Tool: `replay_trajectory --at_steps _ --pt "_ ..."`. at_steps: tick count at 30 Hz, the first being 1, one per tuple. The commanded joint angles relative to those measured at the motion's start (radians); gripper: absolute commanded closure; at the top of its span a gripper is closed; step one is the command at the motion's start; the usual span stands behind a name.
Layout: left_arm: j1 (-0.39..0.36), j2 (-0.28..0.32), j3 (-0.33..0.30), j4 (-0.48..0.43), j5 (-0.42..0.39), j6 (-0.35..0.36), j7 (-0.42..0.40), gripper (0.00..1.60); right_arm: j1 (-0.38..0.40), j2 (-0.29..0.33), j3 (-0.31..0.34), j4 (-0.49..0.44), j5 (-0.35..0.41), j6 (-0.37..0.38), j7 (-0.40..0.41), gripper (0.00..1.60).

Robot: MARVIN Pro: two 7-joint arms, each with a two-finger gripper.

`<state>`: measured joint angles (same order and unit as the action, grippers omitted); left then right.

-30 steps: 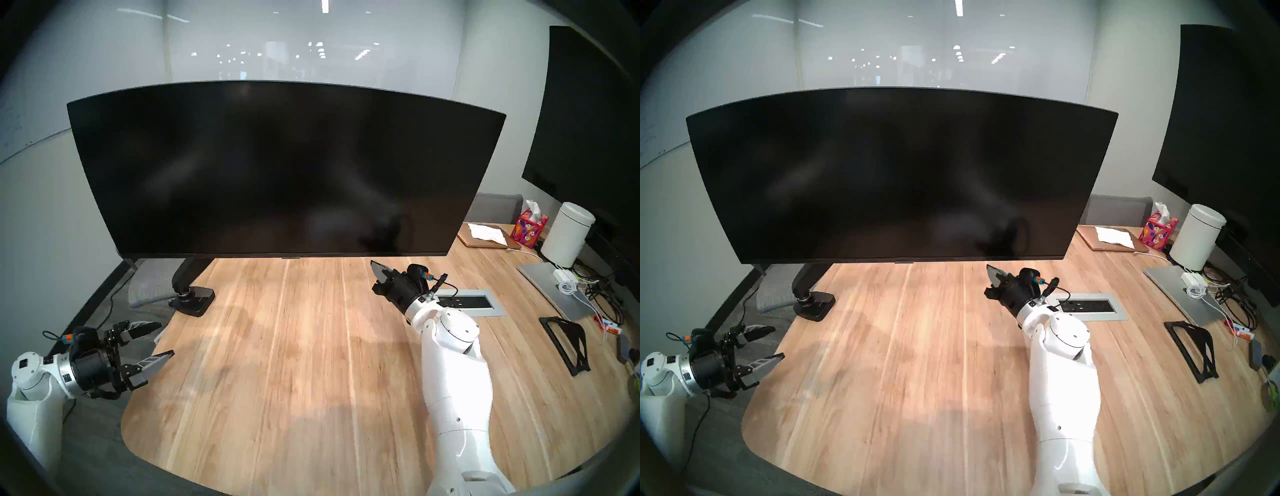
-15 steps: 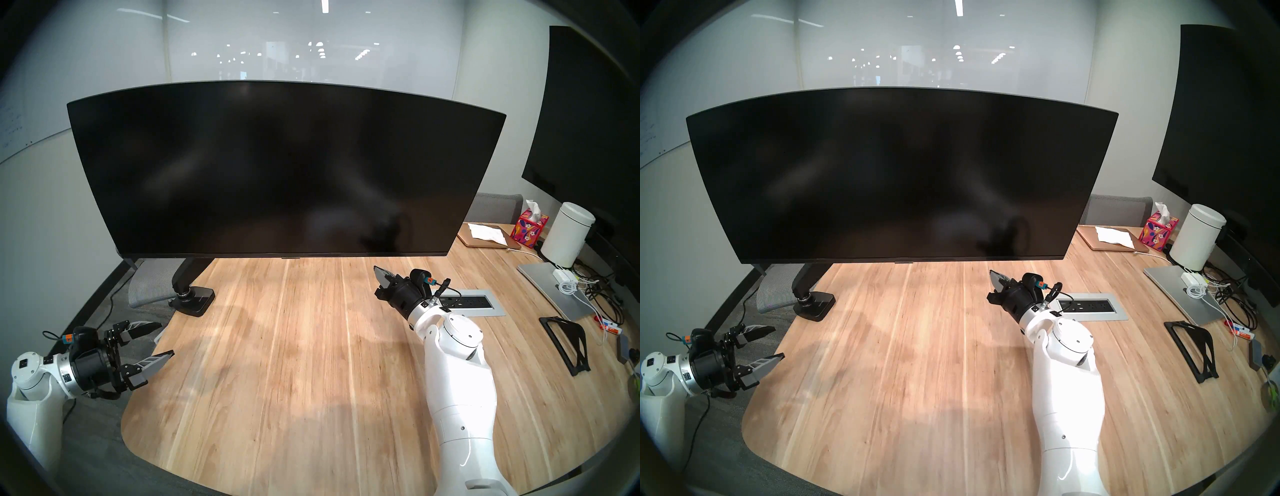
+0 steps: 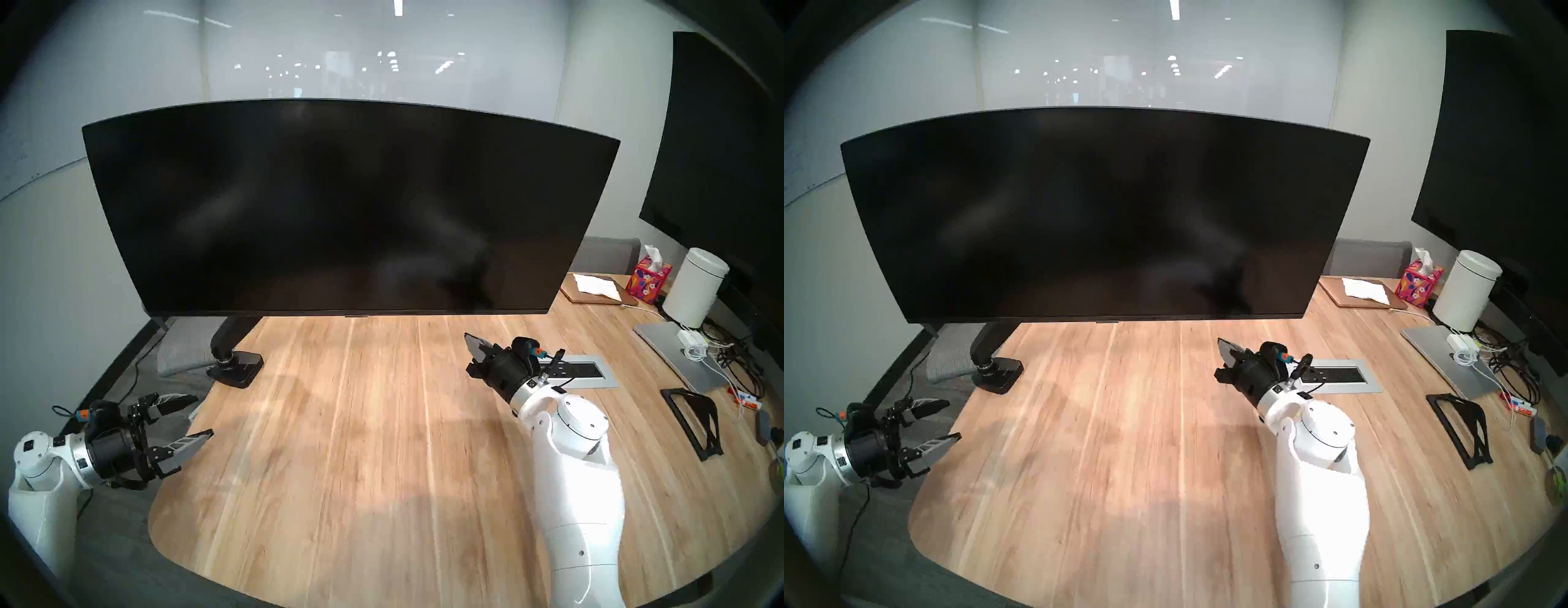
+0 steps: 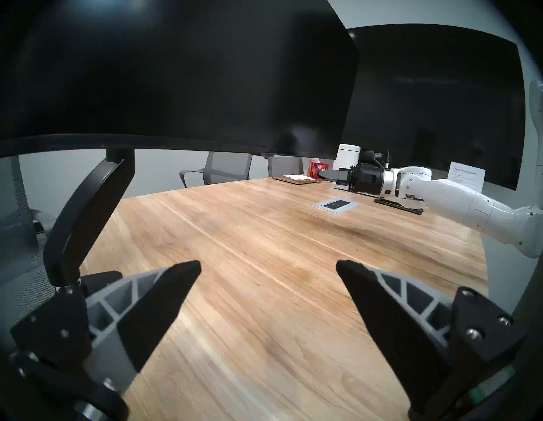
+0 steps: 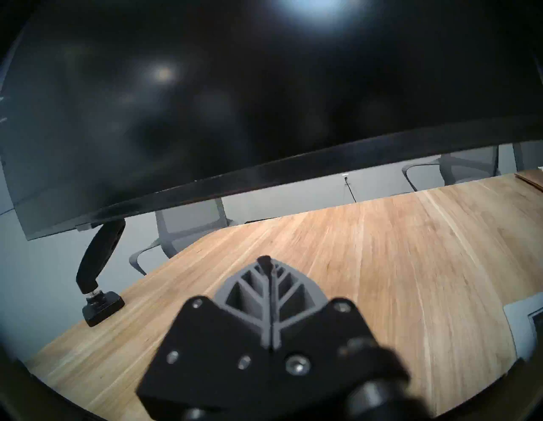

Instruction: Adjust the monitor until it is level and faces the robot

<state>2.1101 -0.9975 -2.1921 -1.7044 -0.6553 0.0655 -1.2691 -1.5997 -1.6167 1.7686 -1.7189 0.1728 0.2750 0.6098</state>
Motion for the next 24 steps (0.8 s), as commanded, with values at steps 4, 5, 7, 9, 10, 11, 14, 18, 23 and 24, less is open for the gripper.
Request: replay_trajectory --at_steps 4,5,7,9,10,11,14,18,23,24 --pt "0.001 -0.002 -0.006 -0.009 -0.003 0.000 0.001 0.00 -0.132 -0.003 0.004 -0.149 0.011 -0.034 0.011 1.60" --pt "0.001 -0.002 -0.006 -0.009 -0.003 0.000 0.001 0.00 -0.145 -0.003 0.007 -0.162 0.009 -0.040 0.012 1.60" --pt "0.001 -0.002 -0.006 -0.009 -0.003 0.000 0.001 0.00 -0.175 -0.004 0.013 -0.191 0.006 -0.052 0.007 1.60" --pt "0.001 -0.002 -0.006 -0.009 -0.003 0.000 0.001 0.00 -0.208 -0.007 0.024 -0.223 0.010 -0.054 0.007 1.60" --pt "0.001 -0.002 -0.006 -0.009 -0.003 0.000 0.001 0.00 -0.232 -0.011 0.029 -0.249 0.004 -0.059 0.000 1.60" --pt "0.001 -0.002 -0.006 -0.009 -0.003 0.000 0.001 0.00 -0.241 -0.011 0.036 -0.250 0.011 -0.066 0.008 1.60" --pt "0.001 -0.002 -0.006 -0.009 -0.003 0.000 0.001 0.00 -0.264 -0.019 0.048 -0.269 0.005 -0.068 0.013 1.46" --pt "0.001 -0.002 -0.006 -0.009 -0.003 0.000 0.001 0.00 -0.327 -0.027 0.067 -0.310 0.020 -0.078 0.026 0.27" --pt "0.001 -0.002 -0.006 -0.010 -0.003 0.001 0.001 0.00 -0.361 -0.034 0.082 -0.332 0.028 -0.085 0.044 0.00" --pt "0.001 -0.002 -0.006 -0.010 -0.003 0.001 0.001 0.00 -0.368 -0.035 0.084 -0.338 0.029 -0.087 0.047 0.00"
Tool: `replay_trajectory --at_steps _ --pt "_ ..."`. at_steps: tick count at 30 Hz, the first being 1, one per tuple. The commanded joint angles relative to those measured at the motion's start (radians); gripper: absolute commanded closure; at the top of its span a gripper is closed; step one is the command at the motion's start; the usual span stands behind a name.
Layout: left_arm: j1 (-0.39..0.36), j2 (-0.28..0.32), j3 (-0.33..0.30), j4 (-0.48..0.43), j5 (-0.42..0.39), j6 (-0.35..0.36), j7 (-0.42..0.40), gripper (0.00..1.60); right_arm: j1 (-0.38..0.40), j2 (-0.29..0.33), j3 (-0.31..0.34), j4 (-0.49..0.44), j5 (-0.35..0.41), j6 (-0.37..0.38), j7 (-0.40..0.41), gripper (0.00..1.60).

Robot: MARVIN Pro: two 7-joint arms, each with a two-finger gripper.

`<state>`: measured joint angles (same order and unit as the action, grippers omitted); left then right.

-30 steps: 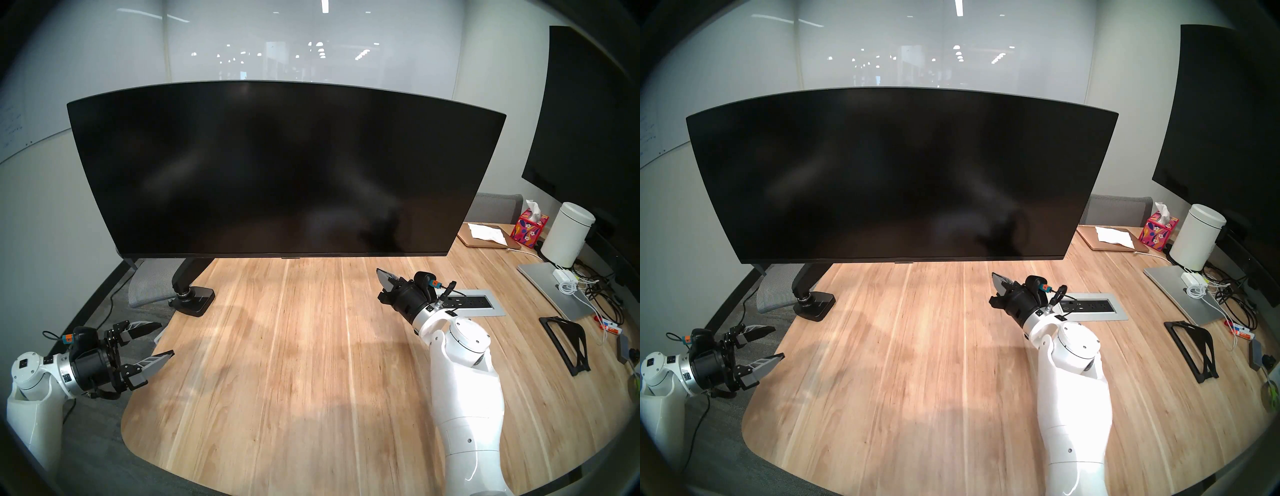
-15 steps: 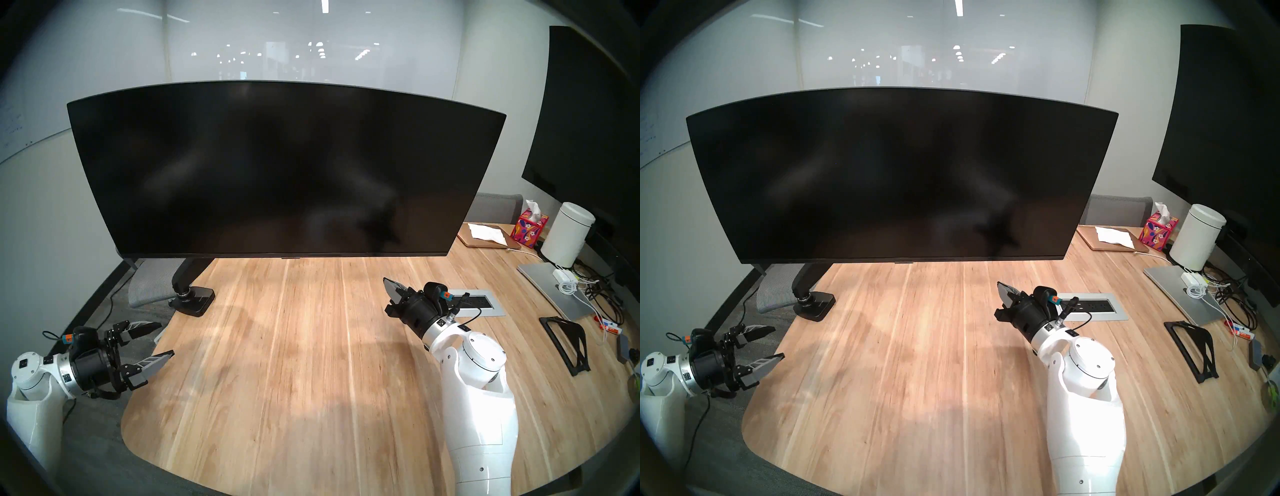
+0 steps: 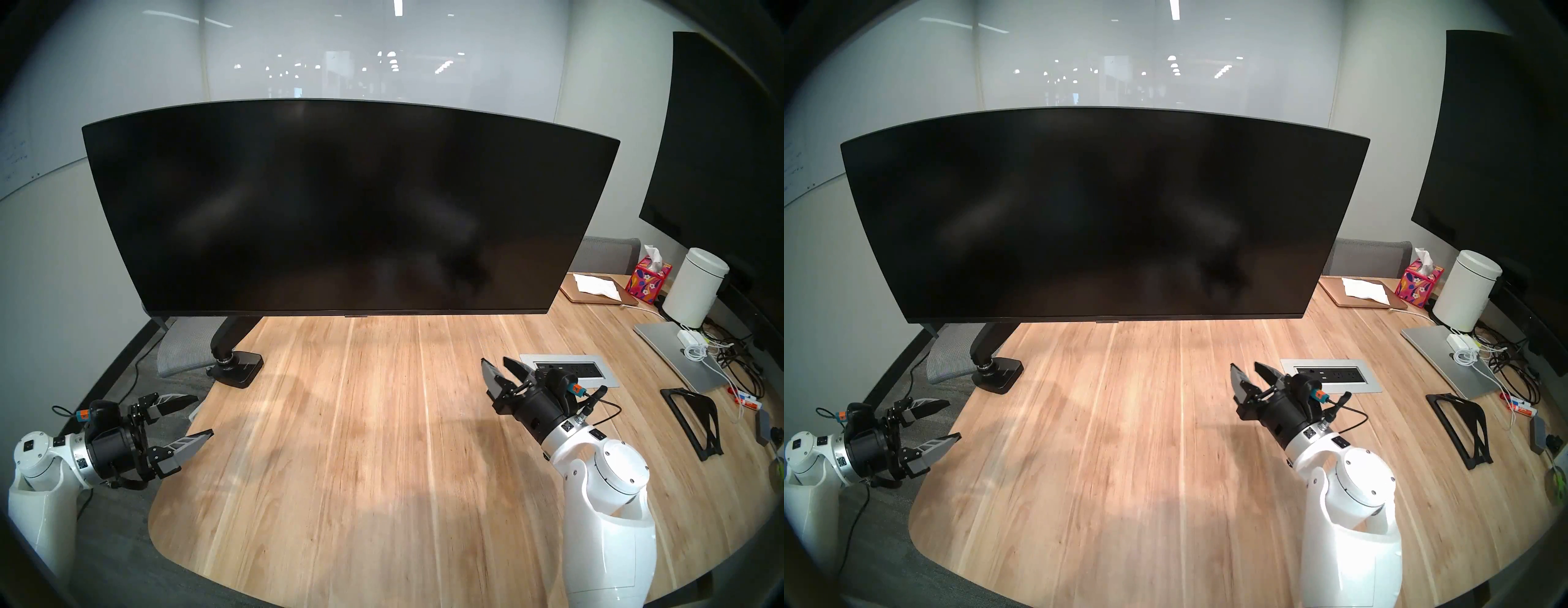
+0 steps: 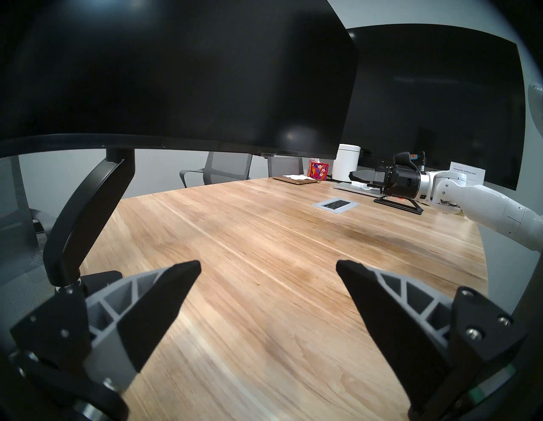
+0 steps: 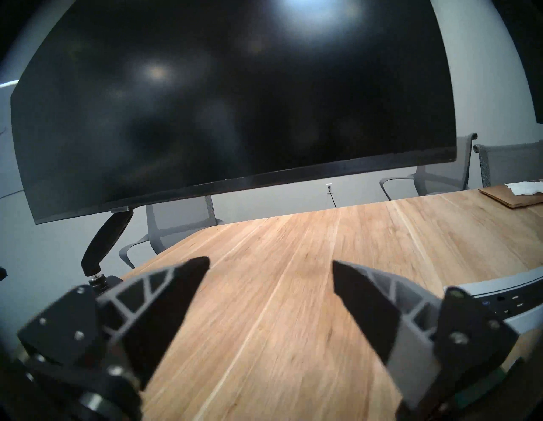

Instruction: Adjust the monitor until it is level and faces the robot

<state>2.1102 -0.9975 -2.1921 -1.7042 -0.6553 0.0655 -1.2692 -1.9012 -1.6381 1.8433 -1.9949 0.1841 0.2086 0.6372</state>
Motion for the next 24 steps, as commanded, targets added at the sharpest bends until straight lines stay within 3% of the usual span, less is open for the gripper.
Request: replay_trajectory --at_steps 1,4,24 --pt "0.001 -0.002 -0.006 -0.010 -0.003 0.001 0.001 0.00 -0.072 -0.013 0.011 -0.067 0.017 -0.025 0.023 0.00" --pt "0.001 -0.002 -0.006 -0.010 -0.003 0.001 0.001 0.00 -0.081 -0.015 0.014 -0.075 0.017 -0.031 0.028 0.00" --pt "0.001 -0.002 -0.006 -0.010 -0.003 0.001 0.001 0.00 -0.149 -0.010 0.012 -0.103 -0.079 -0.256 0.062 0.00"
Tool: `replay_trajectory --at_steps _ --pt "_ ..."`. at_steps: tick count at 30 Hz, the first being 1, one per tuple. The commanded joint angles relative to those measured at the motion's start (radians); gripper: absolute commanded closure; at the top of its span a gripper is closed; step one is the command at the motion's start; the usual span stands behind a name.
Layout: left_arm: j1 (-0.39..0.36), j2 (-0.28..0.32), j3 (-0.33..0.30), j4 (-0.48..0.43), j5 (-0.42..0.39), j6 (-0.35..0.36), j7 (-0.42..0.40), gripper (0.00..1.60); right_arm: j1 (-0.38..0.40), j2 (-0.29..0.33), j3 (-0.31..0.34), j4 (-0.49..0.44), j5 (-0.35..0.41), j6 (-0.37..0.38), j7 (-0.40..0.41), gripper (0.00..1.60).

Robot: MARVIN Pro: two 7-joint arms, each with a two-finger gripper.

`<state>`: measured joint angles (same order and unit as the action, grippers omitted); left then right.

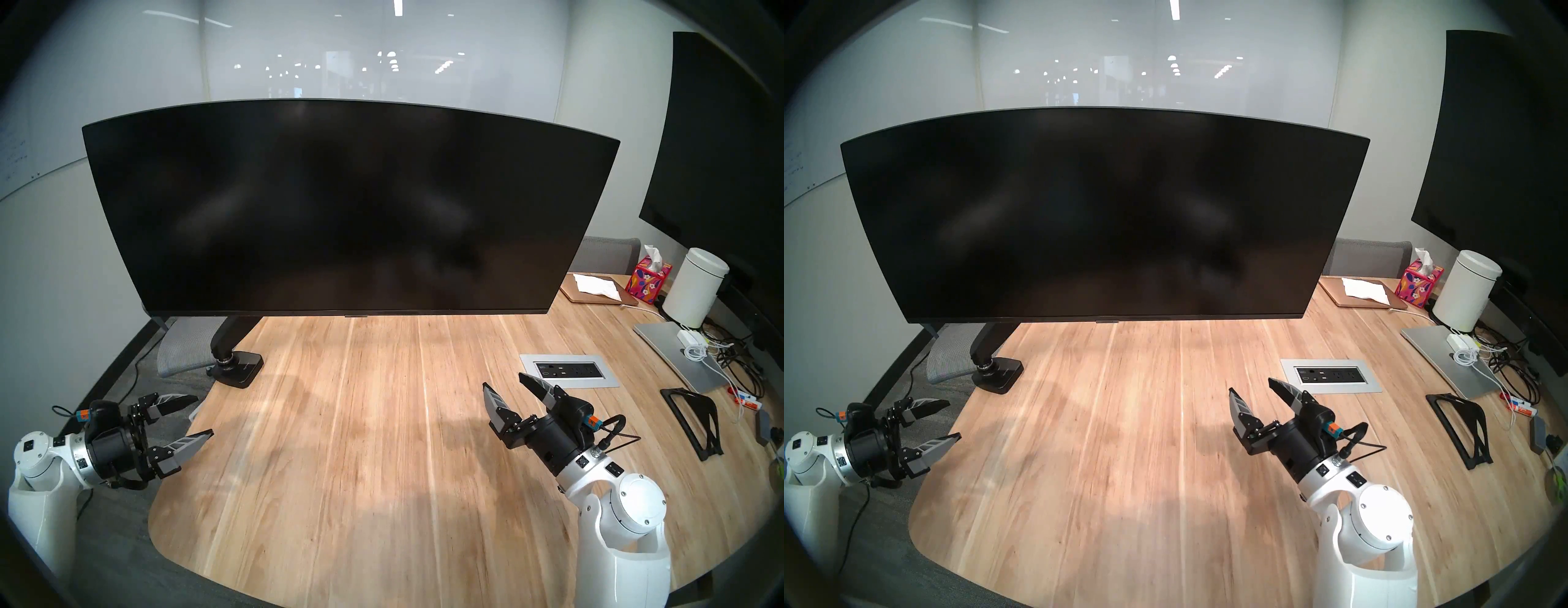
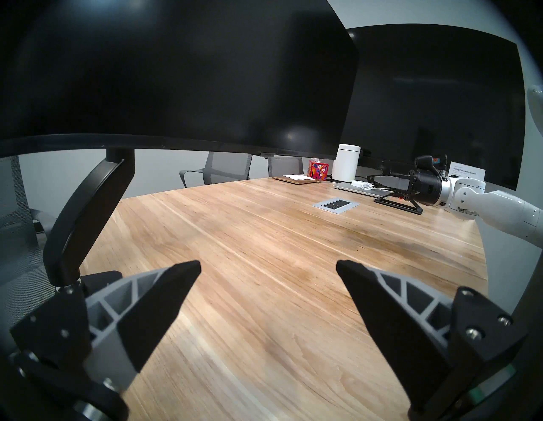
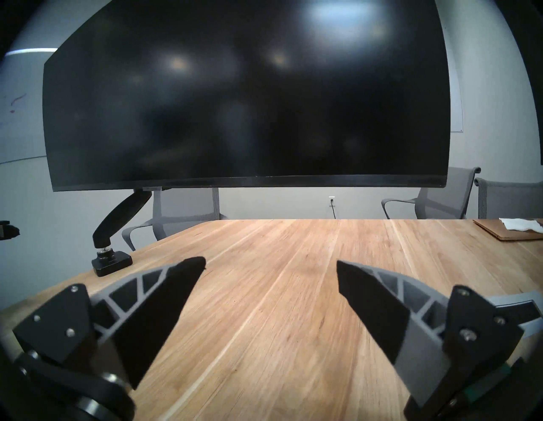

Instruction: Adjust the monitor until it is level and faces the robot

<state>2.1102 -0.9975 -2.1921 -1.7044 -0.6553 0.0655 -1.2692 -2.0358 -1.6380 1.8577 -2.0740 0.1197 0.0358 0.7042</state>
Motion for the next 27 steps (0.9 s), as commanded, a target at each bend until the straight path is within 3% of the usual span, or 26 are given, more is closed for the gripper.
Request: replay_trajectory --at_steps 1,8,12,27 --pt "0.001 -0.002 -0.006 -0.010 -0.003 0.001 0.001 0.00 -0.015 -0.014 -0.002 -0.021 -0.015 -0.092 -0.006 0.00" --pt "0.001 -0.002 -0.006 -0.010 -0.003 0.001 0.001 0.00 -0.008 -0.030 0.004 -0.003 0.001 -0.118 -0.003 0.00" --pt "0.001 -0.002 -0.006 -0.010 -0.003 0.001 0.001 0.00 -0.006 -0.036 0.021 0.005 0.063 -0.102 0.019 0.00" --pt "0.001 -0.002 -0.006 -0.010 -0.003 0.001 0.001 0.00 -0.001 -0.043 0.029 0.009 0.071 -0.101 0.035 0.00"
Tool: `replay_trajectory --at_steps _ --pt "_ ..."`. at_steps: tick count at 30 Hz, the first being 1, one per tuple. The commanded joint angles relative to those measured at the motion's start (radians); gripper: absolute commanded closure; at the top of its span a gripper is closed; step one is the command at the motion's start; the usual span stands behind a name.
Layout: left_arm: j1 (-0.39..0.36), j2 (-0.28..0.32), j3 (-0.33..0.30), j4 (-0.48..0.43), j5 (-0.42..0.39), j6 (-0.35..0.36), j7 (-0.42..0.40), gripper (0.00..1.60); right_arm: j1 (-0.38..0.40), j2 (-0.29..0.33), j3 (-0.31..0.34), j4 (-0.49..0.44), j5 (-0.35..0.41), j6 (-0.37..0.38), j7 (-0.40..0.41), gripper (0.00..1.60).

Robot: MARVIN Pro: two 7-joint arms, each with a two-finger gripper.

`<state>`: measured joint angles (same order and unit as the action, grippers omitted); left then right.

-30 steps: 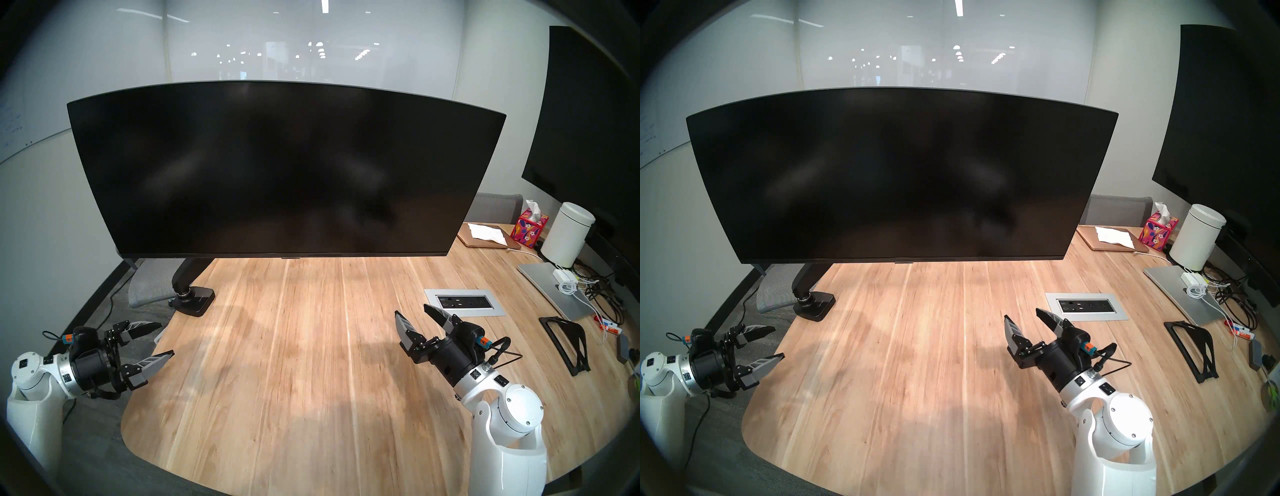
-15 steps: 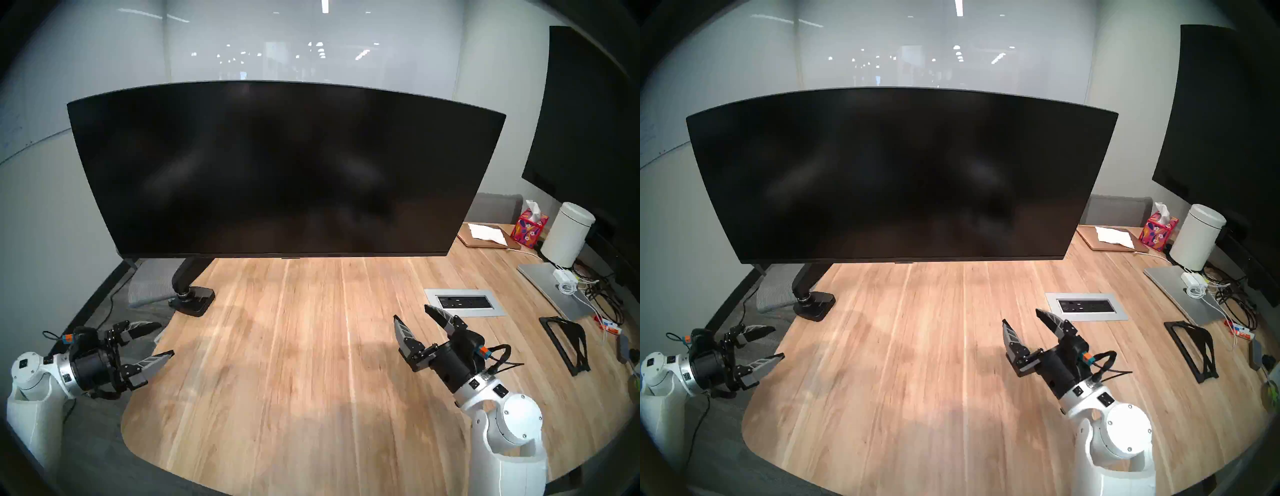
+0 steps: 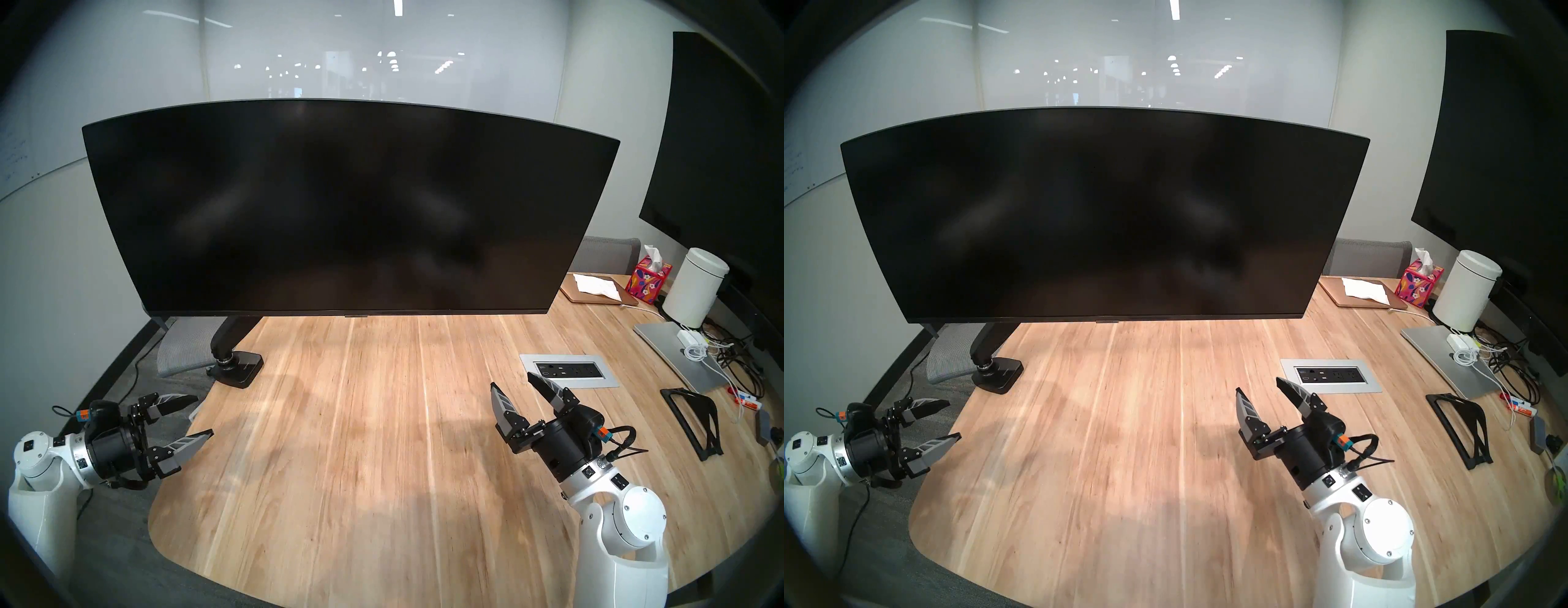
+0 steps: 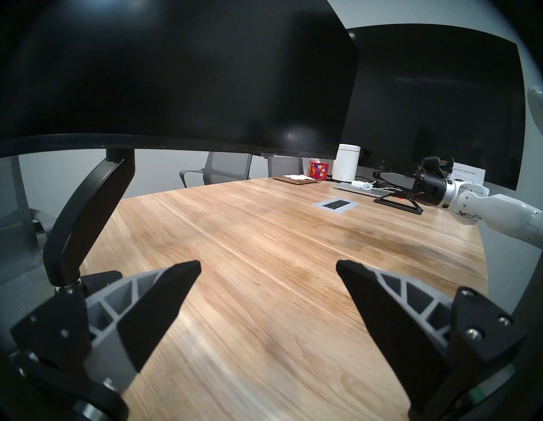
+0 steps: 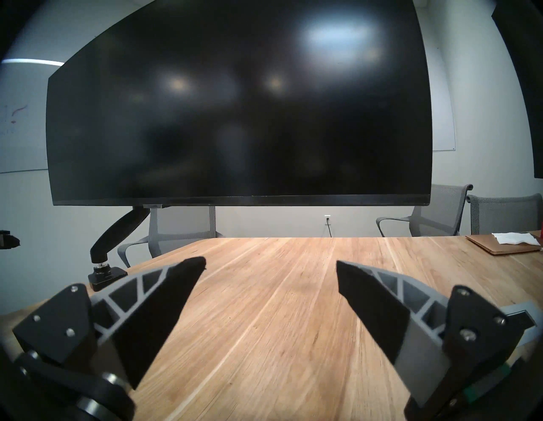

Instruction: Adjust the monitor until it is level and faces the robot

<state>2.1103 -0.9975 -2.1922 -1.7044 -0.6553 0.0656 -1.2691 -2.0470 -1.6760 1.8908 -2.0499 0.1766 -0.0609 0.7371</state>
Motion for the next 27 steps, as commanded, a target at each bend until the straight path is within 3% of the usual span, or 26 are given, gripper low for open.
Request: replay_trajectory --at_steps 1,19,27 --pt "0.001 -0.002 -0.006 -0.010 -0.003 0.001 0.001 0.00 0.011 -0.006 -0.003 -0.015 0.014 -0.004 0.004 0.00" --pt "0.001 -0.002 -0.006 -0.010 -0.003 0.001 0.001 0.00 0.014 -0.015 0.002 -0.014 0.009 -0.002 0.013 0.00" --pt "-0.003 -0.011 0.001 -0.061 0.007 0.000 0.020 0.00 0.015 -0.018 0.004 -0.014 0.007 -0.002 0.016 0.00"
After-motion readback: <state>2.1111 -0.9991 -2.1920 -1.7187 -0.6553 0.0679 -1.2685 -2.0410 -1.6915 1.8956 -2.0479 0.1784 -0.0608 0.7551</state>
